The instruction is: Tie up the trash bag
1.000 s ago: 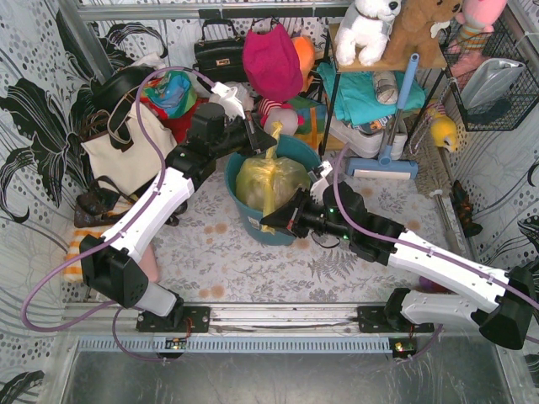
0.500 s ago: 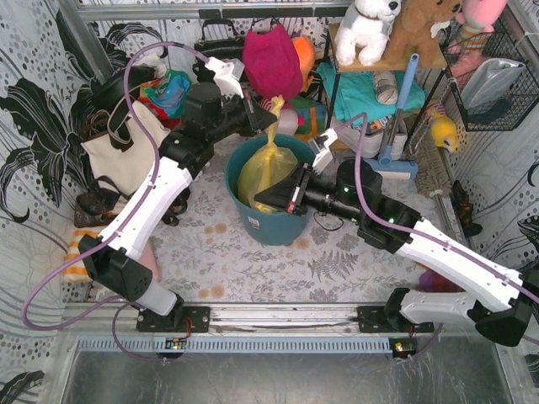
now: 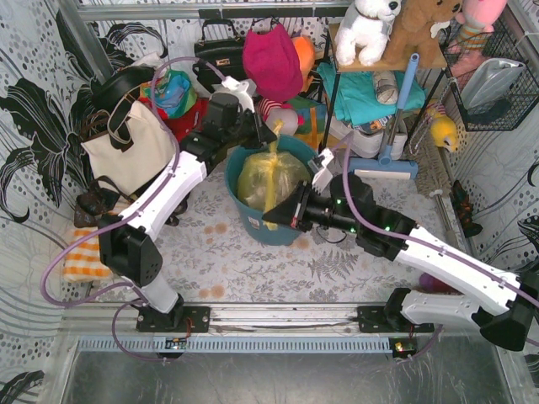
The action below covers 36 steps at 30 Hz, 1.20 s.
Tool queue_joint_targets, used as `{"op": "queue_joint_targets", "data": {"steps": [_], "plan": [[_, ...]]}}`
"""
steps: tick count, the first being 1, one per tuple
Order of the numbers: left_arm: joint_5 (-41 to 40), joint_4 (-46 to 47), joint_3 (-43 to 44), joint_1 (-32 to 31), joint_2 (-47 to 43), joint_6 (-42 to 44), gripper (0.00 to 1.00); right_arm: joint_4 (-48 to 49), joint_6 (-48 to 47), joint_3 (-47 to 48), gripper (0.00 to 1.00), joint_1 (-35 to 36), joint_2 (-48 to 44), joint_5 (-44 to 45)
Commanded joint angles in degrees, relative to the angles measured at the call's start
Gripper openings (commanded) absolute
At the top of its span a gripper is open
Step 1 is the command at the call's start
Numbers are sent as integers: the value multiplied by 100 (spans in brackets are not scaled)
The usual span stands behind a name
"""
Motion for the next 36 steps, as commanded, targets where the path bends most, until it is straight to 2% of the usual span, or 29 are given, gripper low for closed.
{"op": "queue_joint_targets", "data": {"steps": [1,4,8,15,18,22,25,30,36], "plan": [[-139,392,639,85,-256,101,0,-269,-576,1023,0,20,2,-137],[-4,538,452,85,-479,-25,0,-333,-653,1067,0,17,-48,-62],[22,743,-32,88,-652,-90,0,-211,-530,592,0,21,-180,15],[60,868,-362,88,-319,-106,0,548,-16,-317,0,18,-149,-186],[15,651,-37,98,-162,4,0,479,-136,-81,0,20,-81,-179],[-14,259,857,120,-128,177,0,159,-513,717,0,20,30,-144],[42,217,1108,120,-208,119,0,-97,-755,1169,0,26,90,-142],[156,588,611,126,-456,-104,0,-149,-747,1054,0,23,-32,-103],[34,794,-111,120,-448,-139,0,193,-269,253,0,38,-227,-262]]}}
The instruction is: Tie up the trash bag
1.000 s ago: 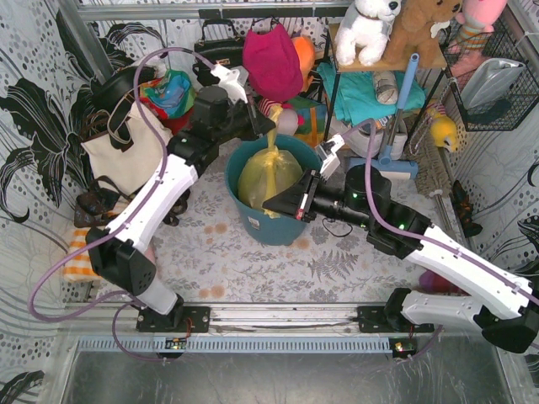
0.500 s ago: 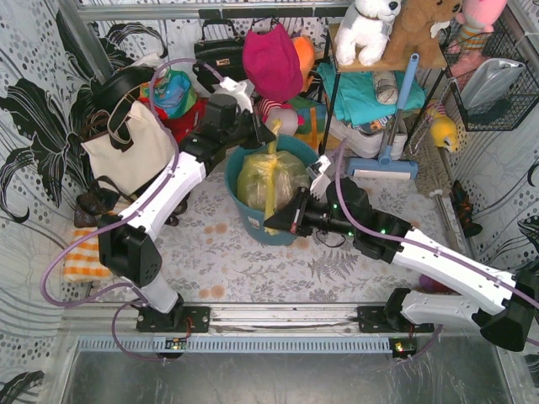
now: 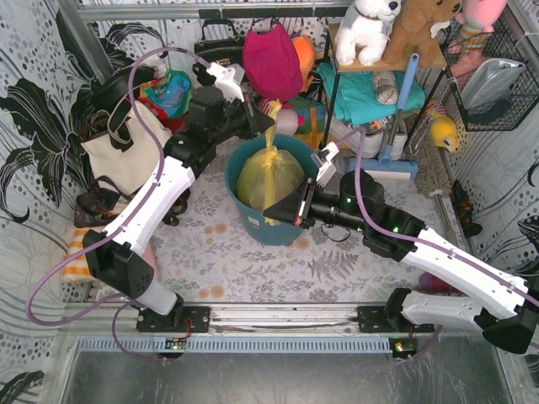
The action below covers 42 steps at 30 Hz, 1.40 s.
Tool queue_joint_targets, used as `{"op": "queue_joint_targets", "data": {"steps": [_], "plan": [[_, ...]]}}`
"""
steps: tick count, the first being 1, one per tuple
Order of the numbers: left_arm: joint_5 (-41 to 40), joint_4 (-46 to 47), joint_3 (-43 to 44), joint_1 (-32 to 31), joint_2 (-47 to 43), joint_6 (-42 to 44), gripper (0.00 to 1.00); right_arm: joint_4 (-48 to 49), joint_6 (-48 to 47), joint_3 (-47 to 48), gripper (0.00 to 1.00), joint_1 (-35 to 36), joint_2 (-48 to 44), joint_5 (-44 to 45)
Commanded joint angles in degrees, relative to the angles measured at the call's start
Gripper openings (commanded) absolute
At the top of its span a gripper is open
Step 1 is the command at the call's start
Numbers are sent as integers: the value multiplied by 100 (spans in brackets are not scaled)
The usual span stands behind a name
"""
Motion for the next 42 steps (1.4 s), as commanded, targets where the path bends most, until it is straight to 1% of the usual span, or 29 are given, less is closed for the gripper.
{"op": "queue_joint_targets", "data": {"steps": [1,4,6,14,24,26,27,31,32,34,35,37,39,42], "plan": [[-160,397,-507,54,112,-40,0,275,362,-600,0,64,-183,-239],[-252,351,-594,61,213,5,0,308,428,-816,0,129,-276,-247],[-175,337,-539,84,278,9,0,327,414,-894,0,130,-296,-327],[-136,156,-93,90,656,92,0,333,362,-1061,0,129,-214,-593],[-187,92,-75,100,852,71,0,512,433,-1272,0,128,-135,-815],[-168,53,-65,97,842,62,4,496,431,-1242,0,132,-158,-789],[-142,46,-64,93,819,62,7,474,423,-1208,0,127,-181,-751],[-14,31,7,98,575,50,28,175,236,-873,0,126,-219,-592],[0,33,41,95,494,57,32,64,167,-742,4,131,-203,-573],[-15,6,123,98,325,83,40,-183,24,-465,22,127,-180,-569],[-23,-29,182,98,251,97,45,-290,-49,-344,34,130,-169,-585],[-52,-132,335,103,113,155,51,-454,-175,-127,50,126,-191,-569],[-137,-227,440,111,-66,213,57,-662,-353,159,58,133,-216,-406],[-300,-311,515,141,-316,294,63,-1095,-695,666,64,118,-154,-115]]}}
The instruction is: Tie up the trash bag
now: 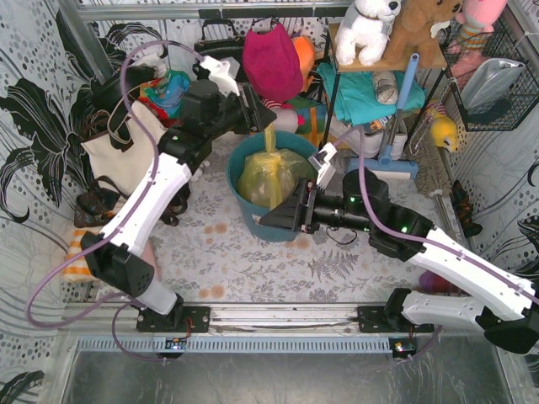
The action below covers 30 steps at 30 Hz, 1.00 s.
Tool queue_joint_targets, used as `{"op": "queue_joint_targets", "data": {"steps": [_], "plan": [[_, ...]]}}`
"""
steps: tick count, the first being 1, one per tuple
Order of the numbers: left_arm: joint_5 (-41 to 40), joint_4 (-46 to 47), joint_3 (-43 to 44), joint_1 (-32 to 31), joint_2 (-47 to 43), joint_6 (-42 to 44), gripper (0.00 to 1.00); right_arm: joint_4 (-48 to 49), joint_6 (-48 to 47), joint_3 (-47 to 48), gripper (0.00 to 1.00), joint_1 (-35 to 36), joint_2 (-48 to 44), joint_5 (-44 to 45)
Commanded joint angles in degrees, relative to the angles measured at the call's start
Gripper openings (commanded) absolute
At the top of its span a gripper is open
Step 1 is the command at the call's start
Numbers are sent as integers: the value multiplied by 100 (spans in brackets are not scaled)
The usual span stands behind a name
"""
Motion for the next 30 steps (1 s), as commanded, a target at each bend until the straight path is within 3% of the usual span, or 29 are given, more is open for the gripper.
{"op": "queue_joint_targets", "data": {"steps": [1,6,9,17,20,24,27,30], "plan": [[-314,52,317,72,-588,227,64,-728,-657,832,65,37,0,505],[-955,95,1,94,-1202,365,68,-1648,-1321,1685,67,31,308,1728],[-1378,443,-625,94,-1732,357,72,-1937,-1960,1875,70,33,348,3190],[-2915,992,-2647,94,-3132,528,83,-1267,-3890,1399,82,-334,68,6140],[-3430,1055,-3376,100,-3482,600,88,-908,-4415,988,86,-1018,-39,6194],[-4115,1117,-4334,95,-3802,555,100,-724,-4608,390,92,-2331,-24,5280],[-4497,1175,-4818,101,-3850,543,98,-646,-4538,-77,98,-3043,99,4749],[-5036,1324,-5276,110,-3834,451,98,-390,-4322,-738,97,-3584,205,4571]]}}
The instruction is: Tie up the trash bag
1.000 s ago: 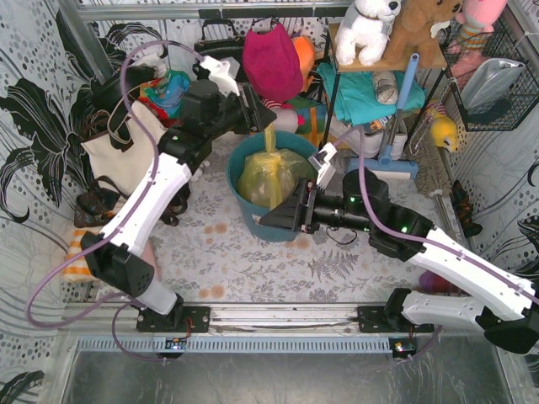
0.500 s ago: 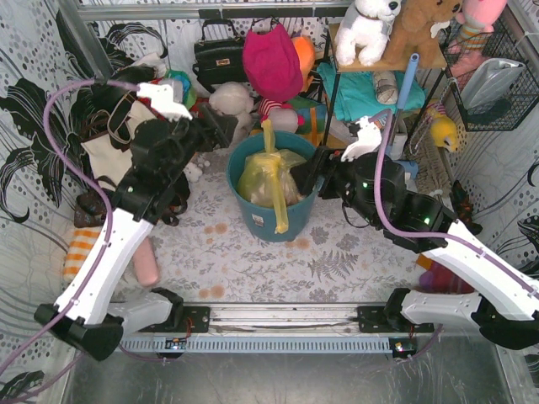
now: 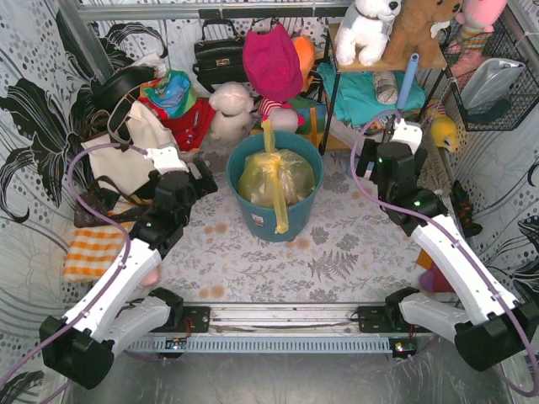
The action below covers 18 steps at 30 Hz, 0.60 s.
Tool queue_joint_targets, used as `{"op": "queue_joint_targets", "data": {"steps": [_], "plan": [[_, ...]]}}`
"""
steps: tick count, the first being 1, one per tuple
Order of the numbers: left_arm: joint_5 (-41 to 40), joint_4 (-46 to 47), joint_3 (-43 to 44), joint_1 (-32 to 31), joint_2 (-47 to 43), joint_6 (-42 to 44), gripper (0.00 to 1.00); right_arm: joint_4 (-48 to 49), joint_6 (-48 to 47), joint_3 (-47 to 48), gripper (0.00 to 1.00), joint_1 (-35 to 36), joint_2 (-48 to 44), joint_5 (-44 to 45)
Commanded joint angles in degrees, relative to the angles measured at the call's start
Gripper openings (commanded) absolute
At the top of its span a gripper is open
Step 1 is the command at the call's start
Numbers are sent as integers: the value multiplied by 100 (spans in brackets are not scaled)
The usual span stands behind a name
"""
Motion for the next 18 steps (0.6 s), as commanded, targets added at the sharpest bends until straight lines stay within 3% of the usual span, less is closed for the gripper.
{"op": "queue_joint_targets", "data": {"steps": [1,10,16,18], "plan": [[-1142,666,-590,60,-79,-15,98,616,48,-873,97,-680,123,-531],[-1760,2298,-1635,583,591,-28,98,3023,-304,-3286,97,-1660,272,-657],[-1749,5611,-3097,700,1082,941,98,5227,-803,-4481,97,-1727,720,-125],[-1645,6102,-3197,718,1613,1133,98,6206,-976,-4836,97,-1777,985,-117]]}}
